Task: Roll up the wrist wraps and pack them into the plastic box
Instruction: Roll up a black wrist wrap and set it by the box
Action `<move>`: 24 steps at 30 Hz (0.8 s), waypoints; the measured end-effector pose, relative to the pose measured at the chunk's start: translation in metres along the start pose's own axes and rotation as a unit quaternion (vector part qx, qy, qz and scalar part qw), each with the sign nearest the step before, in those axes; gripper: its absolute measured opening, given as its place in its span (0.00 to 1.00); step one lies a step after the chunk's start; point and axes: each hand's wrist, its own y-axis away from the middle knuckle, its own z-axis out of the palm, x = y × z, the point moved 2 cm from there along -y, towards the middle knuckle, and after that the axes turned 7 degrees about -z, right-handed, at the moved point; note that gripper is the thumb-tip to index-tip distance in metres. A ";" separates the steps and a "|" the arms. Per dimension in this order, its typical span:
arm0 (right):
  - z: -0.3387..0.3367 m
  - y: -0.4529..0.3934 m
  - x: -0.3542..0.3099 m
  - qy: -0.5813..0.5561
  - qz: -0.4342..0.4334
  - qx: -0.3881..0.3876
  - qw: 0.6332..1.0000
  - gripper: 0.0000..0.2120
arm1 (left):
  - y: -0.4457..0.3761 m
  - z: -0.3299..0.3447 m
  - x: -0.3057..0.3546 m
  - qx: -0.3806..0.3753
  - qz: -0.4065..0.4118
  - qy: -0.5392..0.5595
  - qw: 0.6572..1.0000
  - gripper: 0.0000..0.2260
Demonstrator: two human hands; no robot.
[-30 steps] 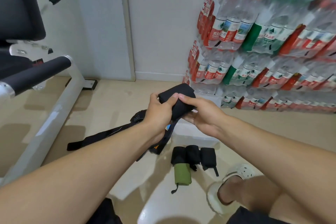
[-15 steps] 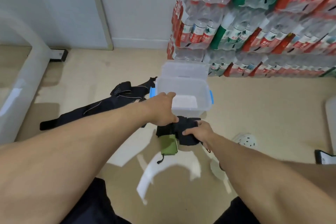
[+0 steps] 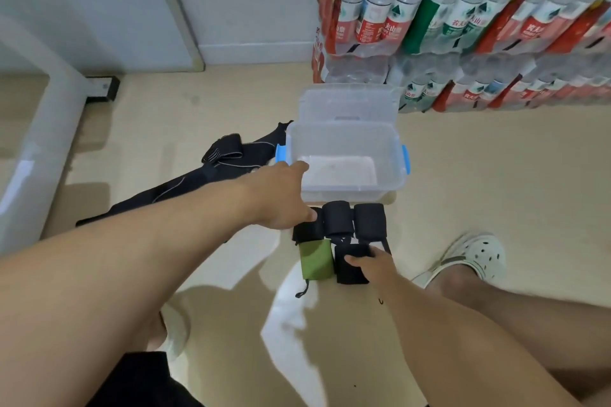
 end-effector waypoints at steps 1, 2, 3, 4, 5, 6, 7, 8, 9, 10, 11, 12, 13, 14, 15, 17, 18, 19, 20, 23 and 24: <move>0.000 -0.003 0.002 0.013 -0.010 0.005 1.000 0.18 | 0.000 -0.001 -0.002 -0.003 -0.004 0.000 1.000 0.38; -0.001 -0.004 0.004 0.032 -0.024 0.011 0.999 0.18 | -0.001 -0.001 -0.003 -0.007 -0.006 -0.001 1.000 0.38; -0.002 -0.004 0.007 0.049 -0.034 0.021 0.998 0.17 | -0.001 -0.001 -0.004 -0.009 -0.008 -0.003 1.000 0.38; -0.003 -0.003 0.010 0.055 -0.042 0.032 0.997 0.16 | -0.001 -0.001 -0.004 -0.010 -0.009 -0.006 1.000 0.37; -0.004 -0.002 0.013 0.055 -0.043 0.042 0.997 0.14 | -0.001 -0.001 -0.004 -0.009 -0.010 -0.010 1.000 0.37; -0.006 0.000 0.016 0.054 -0.044 0.047 0.996 0.13 | -0.001 -0.001 -0.004 -0.008 -0.012 -0.013 1.000 0.37; -0.007 0.001 0.017 0.052 -0.044 0.047 0.997 0.13 | 0.000 -0.002 -0.004 -0.007 -0.014 -0.015 1.000 0.37; -0.007 0.001 0.019 0.046 -0.045 0.039 0.997 0.13 | 0.000 -0.002 -0.004 -0.008 -0.014 -0.016 1.000 0.37; -0.006 0.001 0.019 0.037 -0.044 0.026 0.998 0.13 | 0.000 -0.002 -0.003 -0.009 -0.012 -0.017 1.000 0.37; -0.005 0.000 0.020 0.032 -0.042 0.012 0.999 0.14 | 0.000 -0.001 -0.003 -0.009 -0.009 -0.018 1.000 0.37; -0.004 0.000 0.020 0.032 -0.043 0.004 0.999 0.14 | 0.001 -0.001 -0.003 -0.009 -0.007 -0.019 1.000 0.37; -0.002 0.000 0.021 0.035 -0.045 0.000 0.998 0.14 | 0.001 -0.002 -0.004 -0.010 -0.007 -0.018 1.000 0.37; -0.001 0.001 0.020 0.032 -0.046 -0.003 0.998 0.14 | 0.001 -0.002 -0.005 -0.011 -0.009 -0.016 1.000 0.37; 0.001 0.001 0.020 0.024 -0.045 -0.003 0.999 0.15 | 0.001 -0.001 -0.006 -0.013 -0.011 -0.015 1.000 0.36; 0.002 0.001 0.022 0.016 -0.042 -0.003 0.999 0.15 | 0.002 -0.002 -0.007 -0.014 -0.012 -0.014 1.000 0.36; 0.003 0.003 0.020 0.017 -0.043 -0.003 0.999 0.14 | 0.003 -0.003 -0.009 -0.011 -0.012 -0.012 1.000 0.35; 0.004 0.005 0.018 0.027 -0.043 -0.003 0.999 0.13 | 0.003 -0.004 -0.010 -0.008 -0.013 -0.012 1.000 0.35; 0.005 0.005 0.016 0.037 -0.044 0.000 0.998 0.12 | 0.004 -0.005 -0.011 -0.007 -0.016 -0.013 1.000 0.35; 0.005 0.005 0.014 0.058 -0.041 0.006 0.997 0.12 | 0.005 -0.006 -0.012 -0.005 -0.019 -0.013 1.000 0.35; 0.001 0.008 0.008 0.115 -0.018 0.044 0.992 0.22 | 0.007 -0.011 -0.017 0.004 -0.025 -0.010 1.000 0.35; -0.001 0.010 0.007 0.116 -0.006 0.061 0.991 0.23 | 0.008 -0.013 -0.019 0.008 -0.027 -0.007 1.000 0.36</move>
